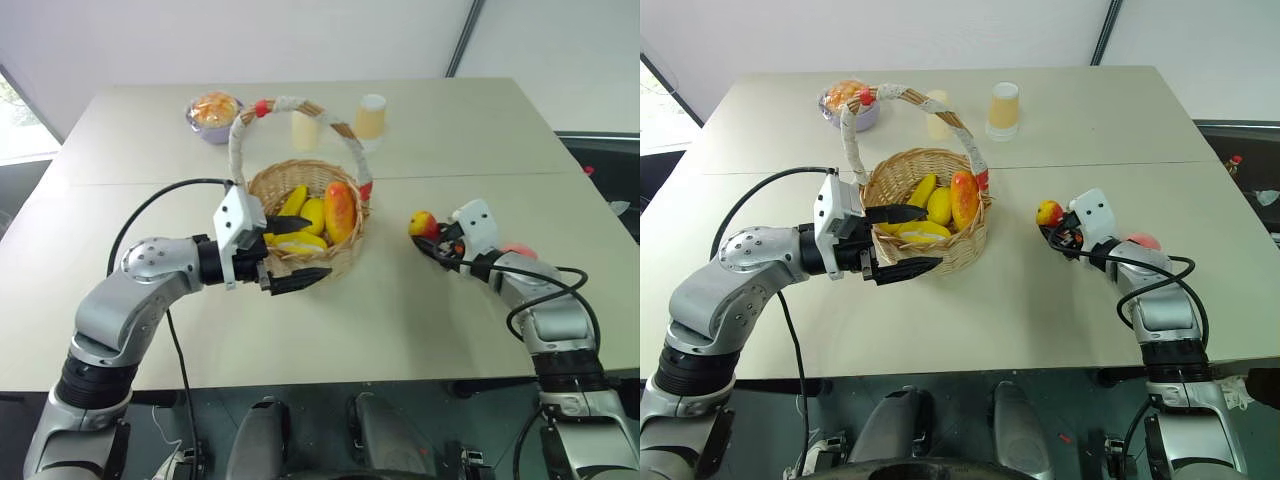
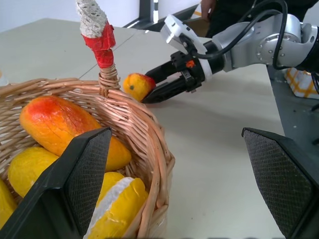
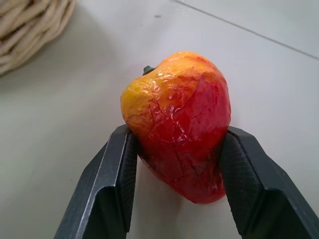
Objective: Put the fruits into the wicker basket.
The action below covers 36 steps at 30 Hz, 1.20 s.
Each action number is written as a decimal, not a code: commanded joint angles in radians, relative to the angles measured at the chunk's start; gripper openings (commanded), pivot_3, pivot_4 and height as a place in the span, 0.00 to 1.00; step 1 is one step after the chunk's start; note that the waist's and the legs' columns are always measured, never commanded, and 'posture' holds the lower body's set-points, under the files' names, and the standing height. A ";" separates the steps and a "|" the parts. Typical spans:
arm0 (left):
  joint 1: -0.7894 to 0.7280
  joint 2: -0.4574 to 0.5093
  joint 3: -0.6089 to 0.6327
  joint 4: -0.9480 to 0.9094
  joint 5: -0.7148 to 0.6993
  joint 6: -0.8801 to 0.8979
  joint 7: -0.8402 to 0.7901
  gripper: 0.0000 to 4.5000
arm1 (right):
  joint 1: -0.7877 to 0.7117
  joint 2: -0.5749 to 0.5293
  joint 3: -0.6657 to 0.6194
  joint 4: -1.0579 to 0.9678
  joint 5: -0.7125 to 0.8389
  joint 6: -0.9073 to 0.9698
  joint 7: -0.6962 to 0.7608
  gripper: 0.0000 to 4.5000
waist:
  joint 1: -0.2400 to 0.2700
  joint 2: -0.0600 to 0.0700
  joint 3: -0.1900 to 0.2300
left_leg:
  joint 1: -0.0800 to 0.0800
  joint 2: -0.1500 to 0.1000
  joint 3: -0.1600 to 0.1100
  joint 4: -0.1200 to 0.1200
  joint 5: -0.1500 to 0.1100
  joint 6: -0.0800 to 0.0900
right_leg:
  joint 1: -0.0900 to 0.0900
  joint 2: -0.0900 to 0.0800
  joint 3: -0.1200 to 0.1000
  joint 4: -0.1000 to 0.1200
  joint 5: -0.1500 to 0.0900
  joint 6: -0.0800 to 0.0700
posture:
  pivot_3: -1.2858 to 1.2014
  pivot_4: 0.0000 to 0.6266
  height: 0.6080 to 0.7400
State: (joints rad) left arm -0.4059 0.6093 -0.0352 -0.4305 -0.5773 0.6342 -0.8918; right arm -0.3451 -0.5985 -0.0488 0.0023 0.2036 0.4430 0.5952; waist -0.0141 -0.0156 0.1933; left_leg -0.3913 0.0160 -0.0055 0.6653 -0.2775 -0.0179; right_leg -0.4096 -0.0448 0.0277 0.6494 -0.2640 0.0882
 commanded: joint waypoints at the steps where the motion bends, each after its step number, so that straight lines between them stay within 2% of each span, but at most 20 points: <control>1: 0.012 0.023 0.058 0.010 -0.002 -0.043 -0.008 1.00 | 0.023 -0.066 -0.043 -0.146 0.008 -0.034 0.045 0.46 | 0.000 0.000 0.000 | 0.000 0.000 0.000 0.000 0.000 0.000 | 0.000 0.000 0.000 0.000 0.000 0.000 | 0.52 0.24 1.00; 4: 0.044 0.055 0.193 0.070 -0.059 -0.045 -0.017 1.00 | 0.085 -0.170 -0.089 -0.418 0.179 0.005 0.229 0.46 | -0.002 0.001 0.000 | 0.000 0.000 0.000 0.000 0.000 0.000 | 0.000 0.000 0.000 0.000 0.000 0.000 | 0.52 0.24 1.00; 7: 0.087 0.093 0.255 0.116 -0.072 -0.052 -0.043 1.00 | 0.040 -0.185 -0.056 -0.570 0.308 0.109 0.262 0.46 | -0.009 0.000 0.000 | 0.000 0.003 0.000 -0.001 0.000 0.000 | -0.001 0.002 0.000 0.000 0.000 0.000 | 0.52 0.24 1.00; 10: 0.101 0.109 0.263 0.139 -0.060 -0.064 -0.053 1.00 | -0.066 -0.119 0.058 -0.597 0.286 0.145 0.207 0.46 | -0.008 0.000 0.000 | 0.002 0.006 0.000 -0.001 0.000 0.000 | 0.001 0.003 -0.001 0.000 0.000 0.000 | 0.52 0.24 1.00; 14: 0.110 0.100 0.275 0.116 -0.075 -0.050 -0.035 1.00 | -0.234 0.046 0.243 -0.507 0.165 0.192 0.079 0.46 | -0.001 0.000 0.000 | 0.001 0.006 0.000 0.000 0.000 -0.001 | 0.000 0.002 -0.001 0.000 0.000 -0.001 | 0.52 0.24 1.00; 19: 0.138 0.087 0.290 0.051 -0.104 -0.035 0.004 1.00 | -0.335 0.176 0.327 -0.378 0.081 0.239 -0.014 0.46 | 0.002 0.000 0.000 | -0.002 0.004 0.000 0.000 0.000 -0.001 | -0.003 -0.001 -0.001 0.000 0.000 -0.001 | 0.52 0.24 1.00; 22: 0.152 0.083 0.292 0.016 -0.128 -0.024 0.028 1.00 | -0.347 0.197 0.333 -0.372 0.076 0.236 -0.005 0.74 | 0.002 0.000 0.000 | -0.004 0.001 -0.001 -0.001 0.000 0.000 | -0.004 -0.004 -0.002 0.000 0.000 -0.001 | 0.52 0.24 1.00; 24: 0.151 0.082 0.286 0.006 -0.138 -0.020 0.037 1.00 | -0.352 0.198 0.330 -0.379 0.058 0.206 -0.006 0.96 | 0.001 0.000 0.000 | -0.004 0.001 -0.001 -0.001 0.000 0.000 | -0.004 -0.005 -0.002 0.000 0.000 0.000 | 0.52 0.24 1.00; 25: 0.151 0.083 0.283 0.004 -0.142 -0.020 0.041 1.00 | -0.353 0.195 0.329 -0.382 0.049 0.191 -0.005 0.98 | 0.000 0.000 0.000 | -0.004 0.001 -0.001 -0.001 0.000 0.000 | -0.004 -0.005 -0.002 0.000 0.000 0.000 | 0.52 0.24 1.00; 30: 0.114 0.065 0.238 -0.006 -0.168 -0.008 0.046 1.00 | -0.273 0.086 0.192 -0.524 0.134 0.174 0.092 0.98 | 0.004 0.000 0.000 | -0.003 0.001 -0.001 -0.001 0.000 0.000 | -0.004 -0.004 -0.002 0.000 0.000 0.000 | 0.52 0.24 1.00; 34: 0.051 0.016 0.159 -0.028 -0.194 0.007 0.045 1.00 | -0.112 -0.067 -0.038 -0.628 0.259 0.252 0.162 0.98 | 0.010 -0.001 0.000 | -0.004 0.000 -0.003 -0.001 -0.001 0.001 | -0.001 -0.005 -0.003 -0.002 0.000 0.000 | 0.52 0.24 1.00; 36: 0.012 -0.029 0.101 -0.039 -0.199 0.009 0.042 1.00 | -0.002 -0.139 -0.160 -0.628 0.261 0.288 0.162 0.98 | 0.015 -0.001 -0.001 | -0.003 0.000 -0.003 -0.001 -0.001 0.001 | 0.000 -0.005 -0.003 -0.003 0.000 0.000 | 0.52 0.24 1.00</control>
State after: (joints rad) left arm -0.3687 0.5963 0.1016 -0.4187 -0.7518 0.6475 -0.8443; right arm -0.3846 -0.7048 -0.1020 -0.6018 0.4462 0.7033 0.7521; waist 0.0007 -0.0167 0.1928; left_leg -0.3941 0.0153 -0.0080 0.6647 -0.2784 -0.0165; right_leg -0.4089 -0.0496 0.0248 0.6463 -0.2638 0.0880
